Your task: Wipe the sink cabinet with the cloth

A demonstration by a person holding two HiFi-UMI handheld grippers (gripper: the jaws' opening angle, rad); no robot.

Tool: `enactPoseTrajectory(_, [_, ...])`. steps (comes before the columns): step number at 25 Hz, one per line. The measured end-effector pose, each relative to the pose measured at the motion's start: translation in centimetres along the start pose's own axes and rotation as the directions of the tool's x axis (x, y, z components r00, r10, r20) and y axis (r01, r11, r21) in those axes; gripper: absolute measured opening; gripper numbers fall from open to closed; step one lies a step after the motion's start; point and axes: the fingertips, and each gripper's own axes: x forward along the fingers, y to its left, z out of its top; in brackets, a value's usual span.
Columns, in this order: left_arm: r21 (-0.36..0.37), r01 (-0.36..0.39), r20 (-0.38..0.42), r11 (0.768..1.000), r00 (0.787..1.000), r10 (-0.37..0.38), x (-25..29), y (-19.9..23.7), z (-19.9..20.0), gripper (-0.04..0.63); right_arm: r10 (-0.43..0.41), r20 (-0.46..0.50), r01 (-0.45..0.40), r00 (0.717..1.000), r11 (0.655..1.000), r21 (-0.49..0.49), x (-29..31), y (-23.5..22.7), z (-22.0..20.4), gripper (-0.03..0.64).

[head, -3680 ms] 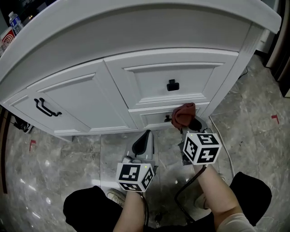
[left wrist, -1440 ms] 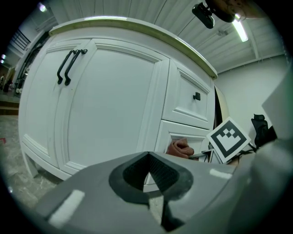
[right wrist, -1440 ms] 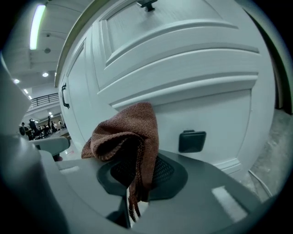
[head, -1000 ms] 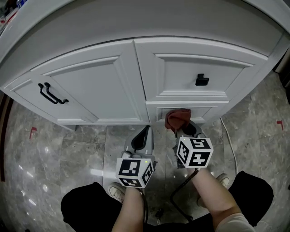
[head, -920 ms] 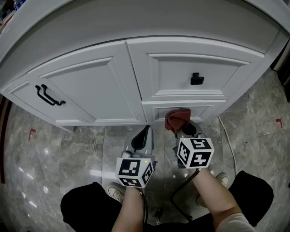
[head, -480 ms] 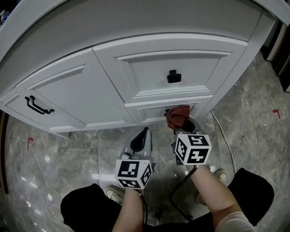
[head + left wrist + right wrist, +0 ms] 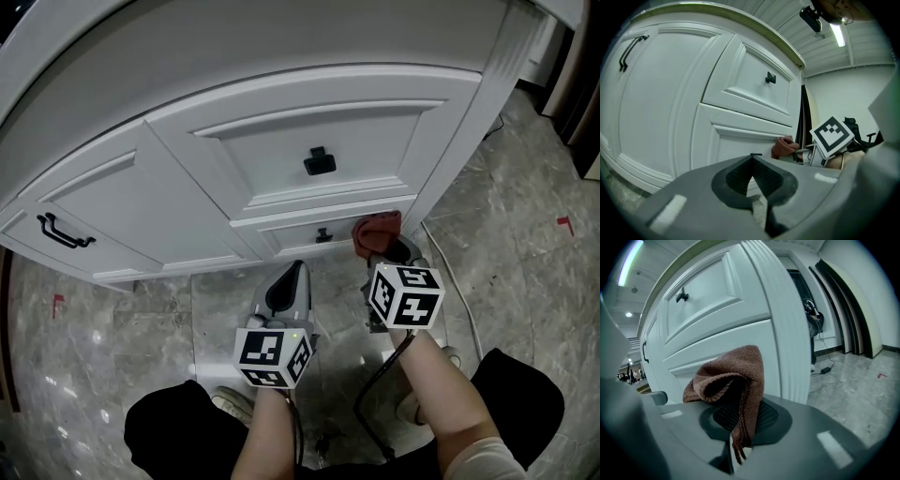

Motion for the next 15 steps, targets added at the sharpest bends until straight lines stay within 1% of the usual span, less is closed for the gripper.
enactPoseTrajectory(2, [0.007, 0.012, -0.006, 1.000, 1.000, -0.012, 0.4, -0.9, -0.5, 0.000, 0.007, -0.004, -0.007, 1.000, 1.000, -0.015, -0.3, -0.8, 0.2, 0.081])
enactPoseTrajectory(5, [-0.004, 0.040, 0.002, 0.999, 0.999, -0.040, 0.8, -2.6, -0.7, 0.000, 0.011, -0.010, -0.012, 1.000, 0.999, -0.051, -1.0, -1.3, 0.6, 0.080])
enactPoseTrajectory(7, [0.001, 0.054, 0.011, 0.999, 0.998, -0.054, 1.0, -3.5, -0.6, 0.000, -0.003, -0.008, 0.003, 1.000, 0.998, -0.055, -1.5, -2.2, 0.8, 0.080])
enactPoseTrajectory(10, [0.028, 0.066, 0.011, 0.997, 0.998, -0.066, 1.0, -4.1, -0.7, 0.000, -0.053, -0.003, 0.053, 0.999, 0.998, -0.043, -2.2, -4.5, 0.9, 0.078])
enactPoseTrajectory(12, [0.029, 0.085, 0.016, 0.996, 0.996, -0.085, 0.7, -4.2, -0.8, 0.000, -0.077, -0.001, 0.077, 0.997, 0.996, -0.032, -2.6, -5.6, 0.8, 0.078])
enactPoseTrajectory(14, [0.031, 0.097, 0.020, 0.995, 0.995, -0.097, 0.4, -3.9, -1.0, 0.000, -0.075, 0.002, 0.075, 0.997, 0.997, -0.020, -2.7, -5.4, 0.5, 0.078])
enactPoseTrajectory(15, [0.034, 0.094, 0.018, 0.995, 0.995, -0.095, 0.2, -3.5, -1.2, 0.000, -0.056, -0.003, 0.055, 0.998, 0.998, -0.015, -2.5, -4.5, -0.1, 0.078])
